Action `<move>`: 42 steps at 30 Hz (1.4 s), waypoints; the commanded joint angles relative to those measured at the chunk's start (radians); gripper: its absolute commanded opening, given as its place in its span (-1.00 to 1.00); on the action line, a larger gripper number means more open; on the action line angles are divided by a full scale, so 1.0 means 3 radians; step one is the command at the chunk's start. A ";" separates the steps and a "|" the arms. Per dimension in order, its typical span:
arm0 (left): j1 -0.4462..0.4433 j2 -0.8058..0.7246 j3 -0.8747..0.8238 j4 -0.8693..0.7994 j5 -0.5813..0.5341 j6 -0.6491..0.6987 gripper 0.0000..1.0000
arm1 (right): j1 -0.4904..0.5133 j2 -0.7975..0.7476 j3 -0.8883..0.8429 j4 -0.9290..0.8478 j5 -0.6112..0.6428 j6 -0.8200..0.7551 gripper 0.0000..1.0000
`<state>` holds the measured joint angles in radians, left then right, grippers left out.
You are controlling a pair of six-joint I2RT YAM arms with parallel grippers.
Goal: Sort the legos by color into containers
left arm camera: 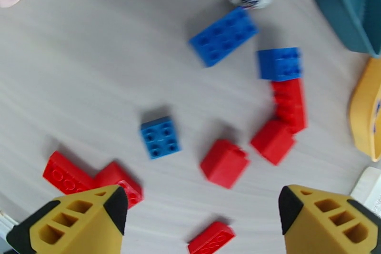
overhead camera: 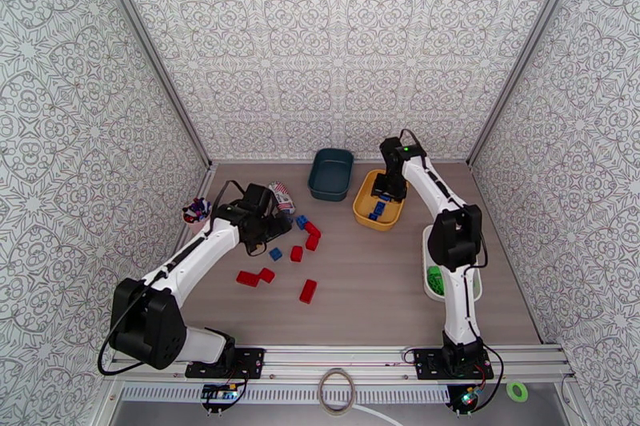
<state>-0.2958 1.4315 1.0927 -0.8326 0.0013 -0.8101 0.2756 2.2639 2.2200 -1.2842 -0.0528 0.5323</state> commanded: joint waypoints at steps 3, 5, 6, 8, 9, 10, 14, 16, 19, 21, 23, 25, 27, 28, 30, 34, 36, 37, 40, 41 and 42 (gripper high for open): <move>0.0050 0.0146 -0.0073 -0.0076 -0.0012 0.0047 0.66 | 0.0002 -0.0011 0.0158 -0.0188 -0.0005 -0.0140 0.40; 0.0049 0.0229 -0.0099 -0.0049 0.0019 0.0047 0.60 | 0.0004 -0.0051 0.0121 -0.0171 -0.0037 -0.0161 0.41; 0.0045 0.0267 -0.0116 -0.0041 0.0034 0.0049 0.58 | 0.0011 -0.0085 0.0096 -0.0158 -0.0052 -0.0171 0.40; 0.0035 0.0356 -0.0130 -0.0012 0.0052 0.0042 0.54 | 0.0062 -0.0179 0.0029 -0.0114 -0.0072 -0.0215 0.39; 0.0032 0.0397 -0.0135 -0.0003 0.0052 0.0041 0.53 | 0.0093 -0.0219 0.0008 -0.0103 -0.0057 -0.0241 0.39; 0.0035 0.0441 -0.0142 0.0011 0.0063 0.0036 0.51 | 0.0144 -0.0263 -0.0009 -0.0099 -0.0045 -0.0270 0.39; 0.0035 0.0615 -0.0145 0.0078 0.0108 0.0014 0.47 | 0.0384 -0.0433 -0.0138 -0.0059 -0.0024 -0.0379 0.36; 0.0030 0.0701 -0.0131 0.0105 0.0125 -0.0003 0.43 | 0.0532 -0.0510 -0.0240 0.0000 -0.0036 -0.0430 0.36; 0.0030 0.0802 -0.0117 0.0144 0.0146 -0.0037 0.39 | 0.0758 -0.0583 -0.0409 0.0112 -0.0210 -0.0508 0.38; 0.0026 0.0844 -0.0107 0.0167 0.0147 -0.0060 0.38 | 0.0895 -0.0629 -0.0544 0.0223 -0.0360 -0.0531 0.39; 0.0032 0.0880 -0.0101 0.0183 0.0139 -0.0076 0.36 | 0.1049 -0.0663 -0.0671 0.0353 -0.0512 -0.0549 0.40; 0.0032 0.0908 -0.0081 0.0193 0.0128 -0.0084 0.35 | 0.1178 -0.0684 -0.0759 0.0446 -0.0607 -0.0563 0.40; 0.0034 0.0939 -0.0068 0.0193 0.0119 -0.0097 0.33 | 0.1306 -0.0692 -0.0810 0.0502 -0.0644 -0.0573 0.40; 0.0043 0.0955 -0.0063 0.0199 0.0123 -0.0111 0.32 | 0.1363 -0.0702 -0.0842 0.0528 -0.0657 -0.0573 0.40; 0.0051 0.0978 -0.0063 0.0221 0.0128 -0.0133 0.29 | 0.1438 -0.0710 -0.0892 0.0563 -0.0663 -0.0559 0.40; 0.0070 0.1034 -0.0063 0.0239 0.0123 -0.0166 0.25 | 0.1473 -0.0732 -0.1011 0.0617 -0.0641 -0.0499 0.38; 0.0081 0.1058 -0.0058 0.0260 0.0124 -0.0187 0.23 | 0.1474 -0.0751 -0.1055 0.0625 -0.0612 -0.0477 0.38; 0.0091 0.1067 -0.0063 0.0278 0.0128 -0.0202 0.23 | 0.1474 -0.0759 -0.1066 0.0627 -0.0607 -0.0478 0.38; 0.0112 0.1092 -0.0046 0.0295 0.0124 -0.0210 0.20 | 0.1474 -0.0784 -0.1123 0.0648 -0.0601 -0.0455 0.36; 0.0122 0.1102 -0.0036 0.0298 0.0128 -0.0212 0.19 | 0.1472 -0.0791 -0.1145 0.0655 -0.0599 -0.0449 0.36; 0.0127 0.1108 -0.0033 0.0300 0.0119 -0.0214 0.18 | 0.1474 -0.0797 -0.1157 0.0656 -0.0598 -0.0436 0.35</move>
<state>-0.2695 1.7500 1.0584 -0.7620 0.0315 -0.8593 0.7200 2.0724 1.8912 -1.1049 -0.2329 0.3828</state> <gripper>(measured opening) 0.594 0.679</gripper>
